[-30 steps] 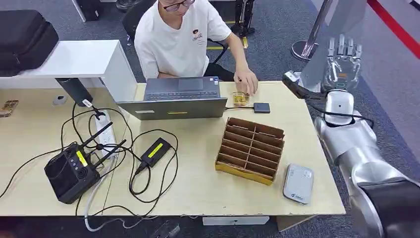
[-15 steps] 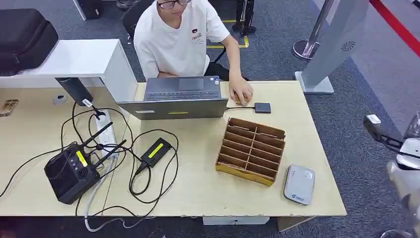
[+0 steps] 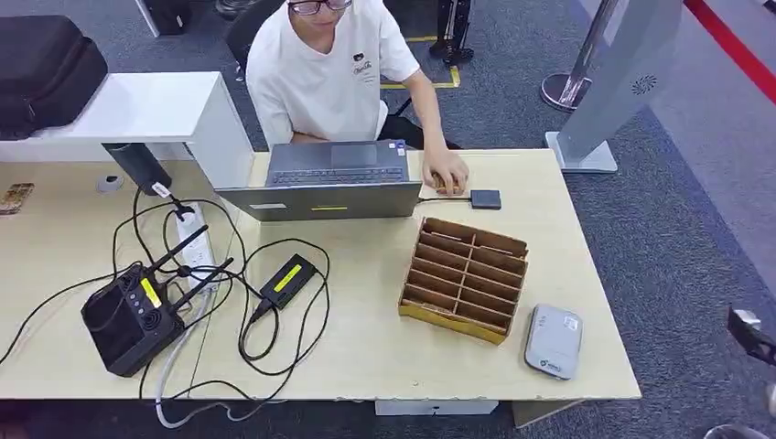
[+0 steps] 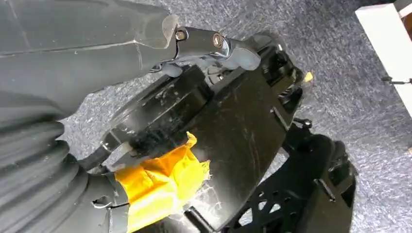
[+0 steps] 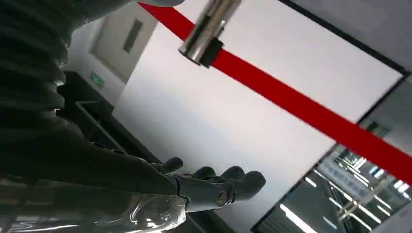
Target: Pass the card to the sensor for recognition and then transmit it.
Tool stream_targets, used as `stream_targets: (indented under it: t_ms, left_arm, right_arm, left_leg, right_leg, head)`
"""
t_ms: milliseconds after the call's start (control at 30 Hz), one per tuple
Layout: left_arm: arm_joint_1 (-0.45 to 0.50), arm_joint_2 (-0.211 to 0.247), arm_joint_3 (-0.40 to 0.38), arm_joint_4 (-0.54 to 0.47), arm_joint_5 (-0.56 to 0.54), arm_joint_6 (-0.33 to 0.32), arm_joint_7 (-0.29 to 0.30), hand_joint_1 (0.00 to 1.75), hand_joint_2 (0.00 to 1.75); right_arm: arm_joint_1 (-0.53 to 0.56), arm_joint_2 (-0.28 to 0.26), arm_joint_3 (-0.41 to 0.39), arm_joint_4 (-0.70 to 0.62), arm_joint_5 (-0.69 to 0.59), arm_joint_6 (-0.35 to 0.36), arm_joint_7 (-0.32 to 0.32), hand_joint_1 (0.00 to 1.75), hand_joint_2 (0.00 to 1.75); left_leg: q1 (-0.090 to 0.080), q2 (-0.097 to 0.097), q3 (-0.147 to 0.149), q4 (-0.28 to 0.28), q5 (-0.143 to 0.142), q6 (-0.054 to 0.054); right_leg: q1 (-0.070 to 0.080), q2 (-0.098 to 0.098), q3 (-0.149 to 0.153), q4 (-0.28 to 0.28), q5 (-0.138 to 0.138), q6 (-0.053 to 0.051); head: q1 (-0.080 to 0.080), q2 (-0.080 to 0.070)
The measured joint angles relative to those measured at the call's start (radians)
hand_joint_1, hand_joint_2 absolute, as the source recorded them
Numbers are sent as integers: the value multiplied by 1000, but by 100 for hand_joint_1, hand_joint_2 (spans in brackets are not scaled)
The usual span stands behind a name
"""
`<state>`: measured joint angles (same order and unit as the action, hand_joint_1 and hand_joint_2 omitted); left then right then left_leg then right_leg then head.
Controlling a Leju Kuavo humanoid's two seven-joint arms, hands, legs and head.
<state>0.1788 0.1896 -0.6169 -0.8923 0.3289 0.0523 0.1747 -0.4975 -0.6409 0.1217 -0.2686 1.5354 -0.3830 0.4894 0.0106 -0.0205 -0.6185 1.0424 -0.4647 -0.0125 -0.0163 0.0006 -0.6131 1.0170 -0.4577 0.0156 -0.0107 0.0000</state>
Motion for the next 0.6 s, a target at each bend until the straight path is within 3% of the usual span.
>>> stream_targets:
  t_ms: [200, 400, 600]
  left_arm:
    - [16, 53, -64, -47, 108, 39, -2, 0, 175]
    - [26, 106, -148, -104, 221, 86, -11, 0, 175]
    - [27, 146, -207, -146, 284, 122, -11, 0, 175]
  right_arm:
    - [162, 1, -66, 18, -35, 75, 11, 0, 175]
    - [343, 45, -159, 35, -103, 72, -6, 0, 175]
    - [449, 92, -224, 59, -148, 60, -22, 0, 175]
  left_leg:
    - [0, -3, 0, 0, -3, -1]
    - [0, -3, 3, -1, -7, -2]
    - [0, -3, 5, -2, -8, -2]
  right_leg:
    - [0, -2, 1, 0, -3, -1]
    - [0, -4, 4, 0, -8, -2]
    - [0, -3, 5, 0, -9, -2]
  head:
    - [0, 0]
    - [0, 0]
    - [0, 0]
